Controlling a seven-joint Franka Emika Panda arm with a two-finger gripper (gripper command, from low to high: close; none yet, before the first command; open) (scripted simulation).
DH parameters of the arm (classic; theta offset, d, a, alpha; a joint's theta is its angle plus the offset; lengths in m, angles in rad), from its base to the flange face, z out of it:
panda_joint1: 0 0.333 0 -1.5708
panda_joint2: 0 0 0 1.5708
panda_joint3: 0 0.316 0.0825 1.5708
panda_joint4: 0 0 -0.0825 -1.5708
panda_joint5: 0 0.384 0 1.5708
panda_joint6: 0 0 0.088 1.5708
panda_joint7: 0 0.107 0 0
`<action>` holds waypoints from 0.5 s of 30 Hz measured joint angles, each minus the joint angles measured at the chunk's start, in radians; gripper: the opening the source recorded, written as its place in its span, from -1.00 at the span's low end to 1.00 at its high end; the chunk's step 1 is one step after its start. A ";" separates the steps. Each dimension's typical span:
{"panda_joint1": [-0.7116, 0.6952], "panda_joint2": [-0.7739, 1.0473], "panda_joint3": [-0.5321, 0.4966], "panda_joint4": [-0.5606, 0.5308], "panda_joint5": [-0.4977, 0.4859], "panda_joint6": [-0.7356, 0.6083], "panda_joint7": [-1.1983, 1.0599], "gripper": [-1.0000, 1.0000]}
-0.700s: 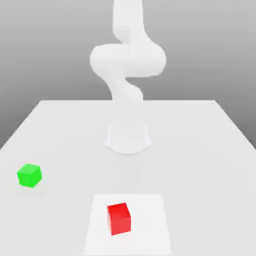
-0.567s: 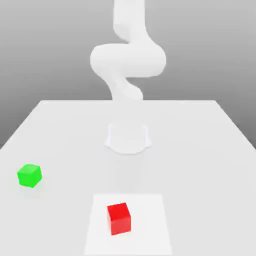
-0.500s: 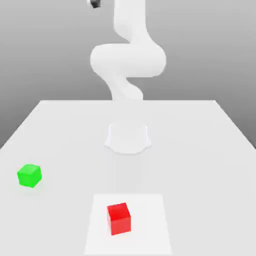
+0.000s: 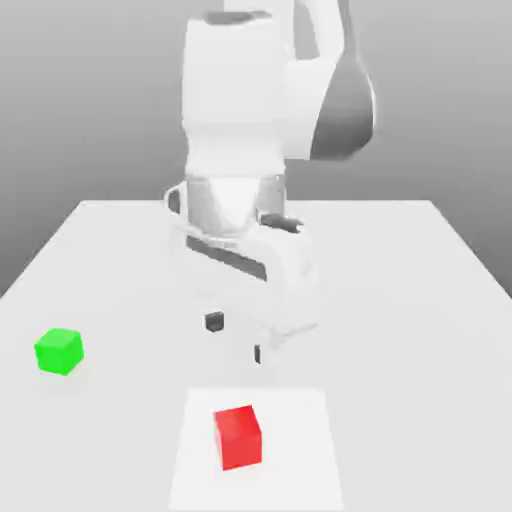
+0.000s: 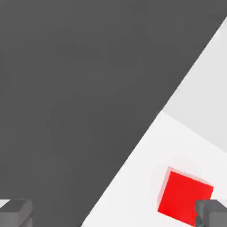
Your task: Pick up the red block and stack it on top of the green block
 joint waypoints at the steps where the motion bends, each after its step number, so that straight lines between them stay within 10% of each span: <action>1: -0.002 0.032 -0.002 -0.013 -0.015 0.016 0.055 0.00; 9: 0.041 0.308 -0.073 -0.030 -0.135 0.214 0.285 0.00; 10: 0.050 0.338 -0.084 -0.026 -0.143 0.239 0.292 -1.00; 15: 0.050 0.338 -0.084 -0.026 -0.144 0.242 0.293 -1.00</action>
